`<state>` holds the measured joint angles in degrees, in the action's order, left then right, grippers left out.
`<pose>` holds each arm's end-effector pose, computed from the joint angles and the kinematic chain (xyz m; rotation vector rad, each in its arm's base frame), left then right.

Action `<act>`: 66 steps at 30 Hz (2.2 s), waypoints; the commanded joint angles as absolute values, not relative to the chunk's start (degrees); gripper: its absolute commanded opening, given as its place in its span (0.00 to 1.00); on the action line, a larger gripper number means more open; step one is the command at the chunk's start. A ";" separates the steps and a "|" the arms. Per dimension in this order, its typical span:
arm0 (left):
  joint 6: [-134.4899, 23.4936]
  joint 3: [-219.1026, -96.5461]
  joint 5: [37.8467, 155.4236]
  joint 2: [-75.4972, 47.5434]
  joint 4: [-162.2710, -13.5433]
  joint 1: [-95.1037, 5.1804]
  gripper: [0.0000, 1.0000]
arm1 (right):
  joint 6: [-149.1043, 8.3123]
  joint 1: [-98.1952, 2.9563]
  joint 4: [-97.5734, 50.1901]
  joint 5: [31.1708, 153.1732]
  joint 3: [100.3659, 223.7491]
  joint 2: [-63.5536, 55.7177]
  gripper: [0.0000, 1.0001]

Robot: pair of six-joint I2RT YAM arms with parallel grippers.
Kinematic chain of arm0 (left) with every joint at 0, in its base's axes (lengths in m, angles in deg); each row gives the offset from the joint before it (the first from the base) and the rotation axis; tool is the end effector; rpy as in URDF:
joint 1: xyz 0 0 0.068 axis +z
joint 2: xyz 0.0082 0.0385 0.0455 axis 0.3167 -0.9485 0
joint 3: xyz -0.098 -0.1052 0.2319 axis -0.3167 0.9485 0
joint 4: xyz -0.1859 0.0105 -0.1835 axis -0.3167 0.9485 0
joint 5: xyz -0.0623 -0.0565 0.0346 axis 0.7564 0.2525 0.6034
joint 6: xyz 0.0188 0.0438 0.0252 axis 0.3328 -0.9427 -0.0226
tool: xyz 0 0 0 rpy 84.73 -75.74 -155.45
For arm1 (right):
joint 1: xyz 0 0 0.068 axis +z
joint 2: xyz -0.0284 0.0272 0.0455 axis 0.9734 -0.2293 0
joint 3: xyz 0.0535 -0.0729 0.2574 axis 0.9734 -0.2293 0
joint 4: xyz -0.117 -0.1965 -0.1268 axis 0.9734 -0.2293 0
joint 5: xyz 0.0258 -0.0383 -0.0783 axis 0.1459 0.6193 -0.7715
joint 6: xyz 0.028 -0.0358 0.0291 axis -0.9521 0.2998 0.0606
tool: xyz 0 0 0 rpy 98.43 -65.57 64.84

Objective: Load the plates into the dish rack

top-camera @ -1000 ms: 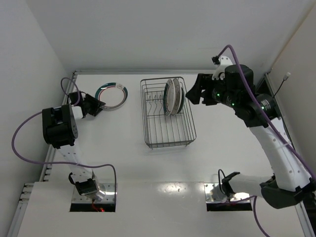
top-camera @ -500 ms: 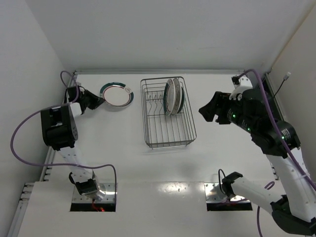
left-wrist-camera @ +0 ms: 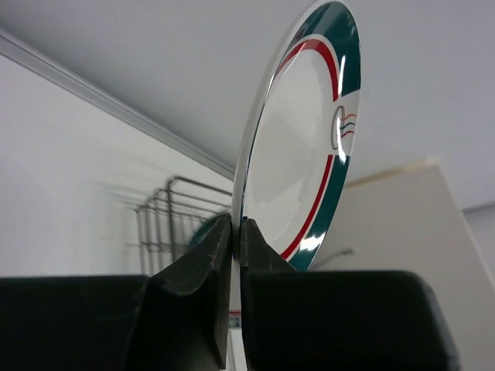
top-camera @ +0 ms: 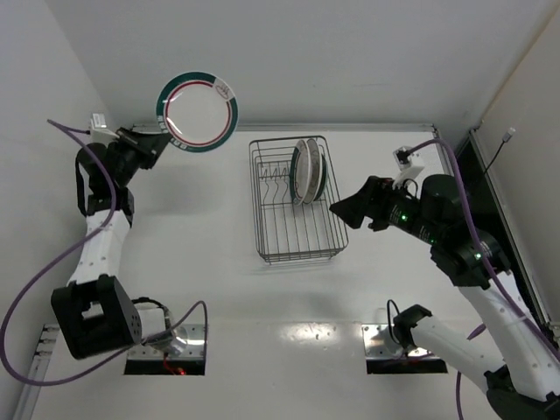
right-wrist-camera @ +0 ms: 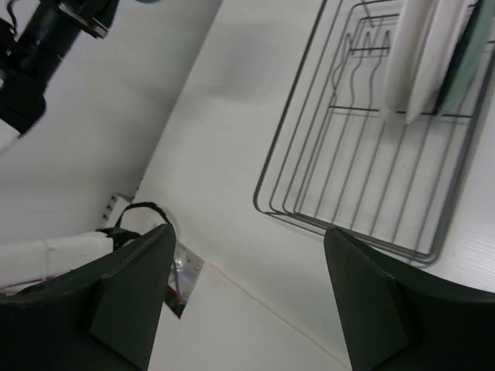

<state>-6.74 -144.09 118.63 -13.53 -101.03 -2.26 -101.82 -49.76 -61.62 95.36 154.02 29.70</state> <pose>0.3009 0.0689 0.3540 -0.6715 1.5467 -1.0072 0.1344 0.0760 0.4142 0.0600 2.0006 0.9357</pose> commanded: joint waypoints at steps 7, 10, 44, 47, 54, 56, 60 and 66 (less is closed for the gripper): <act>10.97 -127.14 130.56 3.59 -115.69 -8.17 0.00 | -116.84 -49.15 -31.72 105.19 140.92 27.86 0.82; 10.97 -126.00 131.26 6.05 -115.16 -11.51 0.00 | -116.84 -49.15 -29.25 105.19 139.33 26.46 0.84; -2.48 -129.51 131.88 4.48 -100.22 -23.21 0.00 | -121.24 -47.57 -1.48 103.33 124.66 21.19 0.83; -2.48 -130.22 131.88 3.95 -100.22 -23.82 0.00 | -121.24 -47.57 -0.08 103.34 123.79 19.34 0.83; -1.96 -131.45 132.41 2.81 -100.74 -25.58 0.00 | -122.64 -47.57 4.31 103.34 122.20 17.14 0.79; -1.95 -131.45 132.41 2.81 -100.74 -26.81 0.00 | -124.48 -47.57 8.17 105.27 122.72 15.65 0.29; -6.32 -130.39 135.48 0.71 -98.57 -26.81 0.12 | -121.44 -48.09 3.65 101.69 128.33 13.62 0.00; -26.98 -136.71 117.76 1.04 -66.18 -25.58 0.85 | -110.19 -44.68 -29.38 71.93 149.32 8.36 0.00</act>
